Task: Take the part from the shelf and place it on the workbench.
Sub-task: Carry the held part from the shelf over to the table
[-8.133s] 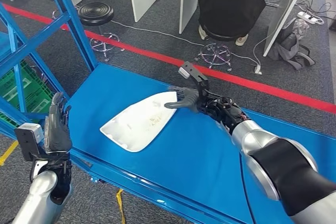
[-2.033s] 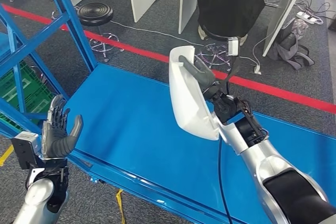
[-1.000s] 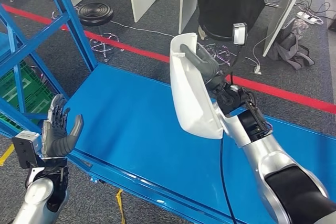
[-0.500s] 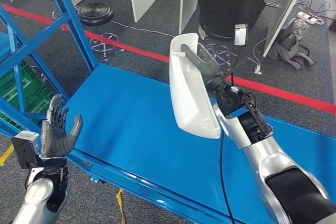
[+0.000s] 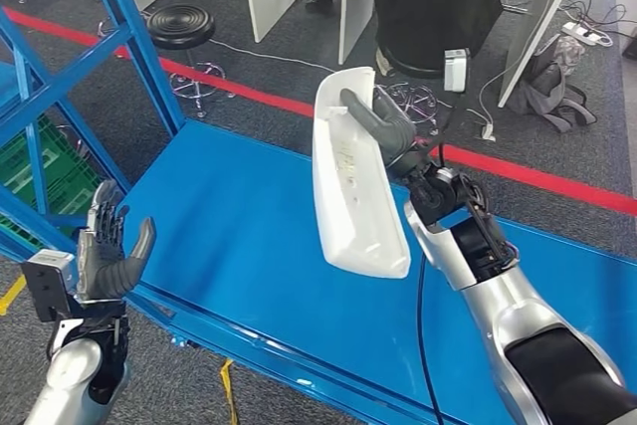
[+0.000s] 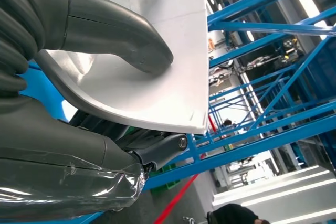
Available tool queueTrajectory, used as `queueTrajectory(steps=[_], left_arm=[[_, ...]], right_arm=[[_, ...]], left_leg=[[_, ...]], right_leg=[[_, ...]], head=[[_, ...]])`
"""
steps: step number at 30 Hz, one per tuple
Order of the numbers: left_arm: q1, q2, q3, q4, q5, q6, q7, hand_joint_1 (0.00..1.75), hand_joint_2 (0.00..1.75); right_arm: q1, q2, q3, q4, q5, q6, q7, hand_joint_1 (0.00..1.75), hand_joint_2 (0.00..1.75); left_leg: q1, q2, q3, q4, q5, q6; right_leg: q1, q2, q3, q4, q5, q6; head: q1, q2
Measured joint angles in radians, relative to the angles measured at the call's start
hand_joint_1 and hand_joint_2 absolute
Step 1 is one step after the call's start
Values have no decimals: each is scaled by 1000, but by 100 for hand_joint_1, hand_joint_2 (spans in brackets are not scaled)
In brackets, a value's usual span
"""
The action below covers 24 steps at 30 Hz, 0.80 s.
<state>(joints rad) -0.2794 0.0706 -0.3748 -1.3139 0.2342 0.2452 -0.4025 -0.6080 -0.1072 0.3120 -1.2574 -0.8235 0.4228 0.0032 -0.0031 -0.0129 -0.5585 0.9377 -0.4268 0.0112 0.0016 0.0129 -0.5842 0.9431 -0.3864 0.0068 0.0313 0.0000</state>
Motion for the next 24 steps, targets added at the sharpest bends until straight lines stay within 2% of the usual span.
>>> queueTrajectory(steps=[10, 13, 15, 16, 17, 19, 20, 21, 22, 23, 24], left_arm=[[0, 0, 2, -5, -21, 9, -1, 0, 175], [0, 0, 2, -9, -26, 13, -1, 0, 175], [1, 0, 2, -17, -28, 14, 0, 0, 175], [1, -1, 2, -21, -28, 15, 0, 0, 175], [1, -1, 2, -25, -29, 15, 0, 0, 175], [2, -2, 2, -29, -29, 15, 2, 0, 175], [4, -2, 2, -29, -29, 15, 2, 0, 175], [5, -2, 2, -30, -29, 15, 3, 0, 175], [7, -3, 2, -30, -29, 15, 3, 0, 175], [8, -3, 2, -31, -29, 14, 3, 0, 175], [8, -3, 2, -31, -29, 14, 3, 0, 175]], right_arm=[[37, 0, 0, -89, 29, -18, -1, 175, 175], [45, 0, 0, -108, 29, -19, 4, 175, 175], [48, 0, 0, -123, 29, -20, 7, 175, 175], [49, 0, 0, -130, 28, -20, 9, 175, 175], [50, 0, 0, -135, 27, -20, 10, 175, 175], [57, 0, 0, -143, 24, -22, 13, 175, 175], [62, 0, 0, -146, 23, -23, 16, 175, 175], [67, 0, 1, -149, 22, -24, 18, 175, 175], [71, 0, 1, -152, 21, -25, 20, 175, 175], [72, 0, 1, -156, 21, -26, 22, 175, 175], [73, 0, 0, -159, 20, -27, 23, 175, 175]], left_leg=[[-5, 0, -2, 5, -3, 4], [-7, -1, -3, 7, -4, 8], [-1, -3, 4, -3, 0, 14], [2, -4, 9, -8, 2, 18], [6, -5, 14, -13, 4, 21], [7, -12, 17, -13, 3, 23], [7, -19, 17, -13, 2, 23], [8, -27, 18, -12, 1, 21], [10, -37, 19, -11, -1, 18], [12, -48, 21, -9, -4, 13], [15, -58, 23, -5, -9, 6]], right_leg=[[-3, 0, 0, -1, 0, 2], [-5, -1, 2, -2, 0, 6], [-4, -3, -2, 5, -7, 13], [-4, -5, -13, 30, -23, 16], [-5, -5, -35, 77, -49, 19], [-10, -5, -100, 223, -114, 24], [-14, -5, -130, 284, -133, 27], [-18, -5, -145, 312, -134, 30], [-23, -5, -139, 298, -116, 33], [-28, -1, -114, 243, -81, 36], [-34, 14, -79, 168, -46, 39]], head=[[-1, 0], [-2, 0], [-2, 0], [1, 0], [5, 0], [12, 0], [14, 0], [15, 0], [16, 0], [18, 0], [21, 0]])
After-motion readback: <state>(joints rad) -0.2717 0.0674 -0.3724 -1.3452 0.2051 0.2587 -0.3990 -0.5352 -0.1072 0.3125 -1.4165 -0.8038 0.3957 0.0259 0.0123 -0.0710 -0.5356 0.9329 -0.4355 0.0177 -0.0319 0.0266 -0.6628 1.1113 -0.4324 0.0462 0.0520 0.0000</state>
